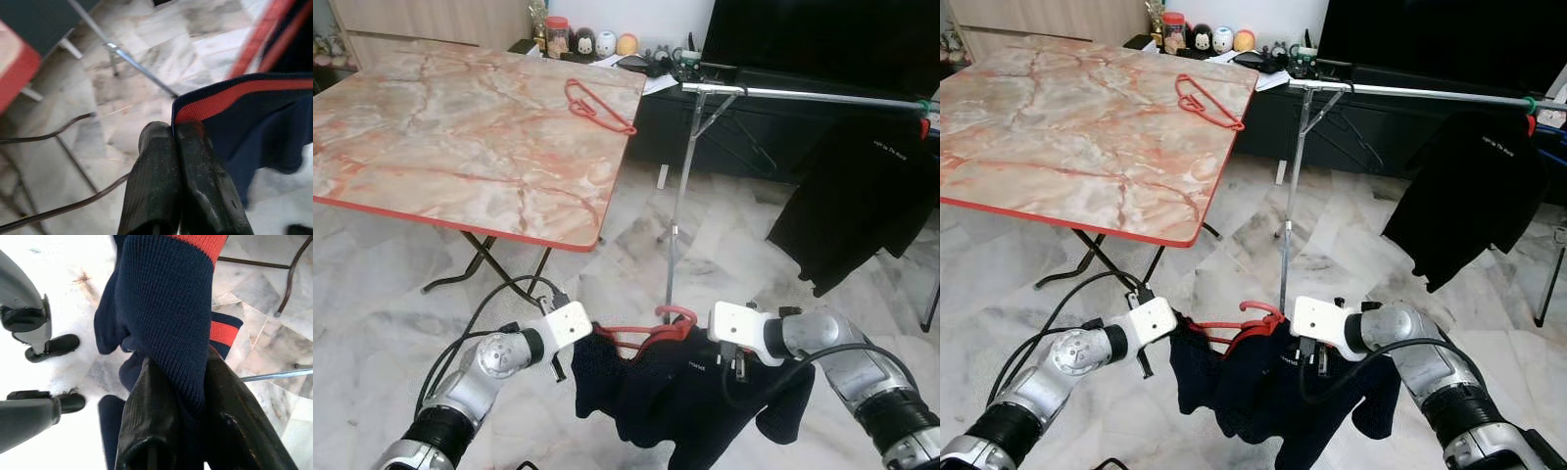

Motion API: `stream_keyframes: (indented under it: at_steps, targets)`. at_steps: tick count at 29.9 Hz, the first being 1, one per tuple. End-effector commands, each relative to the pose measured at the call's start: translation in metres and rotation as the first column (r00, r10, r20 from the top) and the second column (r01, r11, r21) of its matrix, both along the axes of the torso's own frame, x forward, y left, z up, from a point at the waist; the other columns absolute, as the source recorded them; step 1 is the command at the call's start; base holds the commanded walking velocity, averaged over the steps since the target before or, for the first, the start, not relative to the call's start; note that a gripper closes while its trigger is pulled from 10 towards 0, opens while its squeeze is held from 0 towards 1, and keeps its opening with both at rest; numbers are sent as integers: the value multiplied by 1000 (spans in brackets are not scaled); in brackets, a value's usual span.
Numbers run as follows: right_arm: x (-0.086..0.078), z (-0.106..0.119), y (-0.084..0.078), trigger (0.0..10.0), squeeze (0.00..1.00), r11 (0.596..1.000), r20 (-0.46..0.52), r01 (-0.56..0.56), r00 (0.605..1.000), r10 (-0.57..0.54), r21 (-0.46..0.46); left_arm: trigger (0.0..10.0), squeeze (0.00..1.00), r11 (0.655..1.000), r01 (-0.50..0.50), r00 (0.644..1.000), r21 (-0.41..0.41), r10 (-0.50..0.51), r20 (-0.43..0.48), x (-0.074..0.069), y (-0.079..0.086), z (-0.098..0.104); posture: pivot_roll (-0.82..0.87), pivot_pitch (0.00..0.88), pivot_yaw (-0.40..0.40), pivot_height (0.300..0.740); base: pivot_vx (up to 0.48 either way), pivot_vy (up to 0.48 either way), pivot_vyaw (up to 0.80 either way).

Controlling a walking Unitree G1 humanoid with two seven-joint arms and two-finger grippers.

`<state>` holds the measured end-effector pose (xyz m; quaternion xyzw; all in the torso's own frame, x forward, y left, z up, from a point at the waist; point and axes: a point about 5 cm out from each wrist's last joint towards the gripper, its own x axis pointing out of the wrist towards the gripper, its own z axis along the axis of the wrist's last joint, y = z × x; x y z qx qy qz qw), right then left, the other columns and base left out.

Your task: Hang hanger

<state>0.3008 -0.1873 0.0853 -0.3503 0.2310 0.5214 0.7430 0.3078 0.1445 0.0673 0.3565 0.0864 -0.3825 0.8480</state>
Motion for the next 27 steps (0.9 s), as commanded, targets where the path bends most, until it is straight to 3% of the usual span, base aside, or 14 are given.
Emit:
stream_keyframes:
  at_steps: [1,8,16,19,23,27]
  targets:
    - [-2,2,-4,10000,0,1000,-4,-8,1000,7,-15,0,0,999,-27,999,33,26,47,5,7,4,-14,0,-58,740,0,0,0]
    - [4,8,-11,10000,0,999,50,44,998,-43,-21,0,0,989,-73,996,131,67,52,5,21,-4,-13,0,-59,740,0,0,0]
    - [23,26,-20,10000,0,983,181,176,967,-182,49,0,0,983,15,999,181,-6,-52,-11,25,-20,-11,0,-60,740,0,0,0]
    - [29,32,-19,10000,0,971,202,214,952,-232,110,0,0,987,80,992,140,-66,-103,-17,17,-21,-12,0,-61,740,0,0,0]
    - [33,34,-18,10000,0,964,235,235,937,-259,125,0,0,985,149,979,89,-135,-153,-22,7,-17,-11,0,-62,740,0,0,0]
    - [30,31,-8,10000,0,960,163,203,958,-236,192,0,0,975,214,966,56,-203,-162,-25,-7,-9,-9,0,-63,740,0,0,0]
